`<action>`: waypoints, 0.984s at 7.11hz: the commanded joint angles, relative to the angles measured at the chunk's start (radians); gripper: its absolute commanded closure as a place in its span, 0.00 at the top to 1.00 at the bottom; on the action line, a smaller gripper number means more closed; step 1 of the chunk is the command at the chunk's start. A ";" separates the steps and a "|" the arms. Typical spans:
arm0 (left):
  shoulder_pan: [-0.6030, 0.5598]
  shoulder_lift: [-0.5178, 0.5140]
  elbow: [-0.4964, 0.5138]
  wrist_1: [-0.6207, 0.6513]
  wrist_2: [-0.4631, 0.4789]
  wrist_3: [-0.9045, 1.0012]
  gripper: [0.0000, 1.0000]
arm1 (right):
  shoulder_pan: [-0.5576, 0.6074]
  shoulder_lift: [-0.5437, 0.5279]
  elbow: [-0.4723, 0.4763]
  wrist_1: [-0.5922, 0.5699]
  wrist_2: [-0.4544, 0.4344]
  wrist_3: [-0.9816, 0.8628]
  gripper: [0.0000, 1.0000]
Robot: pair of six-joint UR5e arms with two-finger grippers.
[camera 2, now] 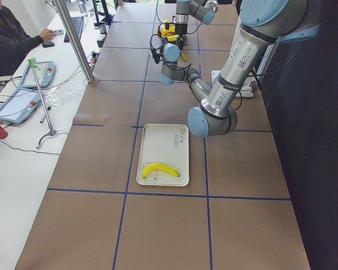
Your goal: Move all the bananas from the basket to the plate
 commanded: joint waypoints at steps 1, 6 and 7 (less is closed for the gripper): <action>0.000 0.001 0.004 0.000 0.001 0.000 0.64 | -0.001 -0.002 0.003 0.000 0.004 -0.001 0.00; 0.000 0.004 0.007 -0.003 -0.001 0.009 0.00 | -0.003 -0.005 0.007 0.003 0.006 0.002 1.00; 0.000 0.006 0.007 -0.001 -0.001 0.009 0.00 | -0.001 -0.006 0.013 0.003 0.007 0.007 1.00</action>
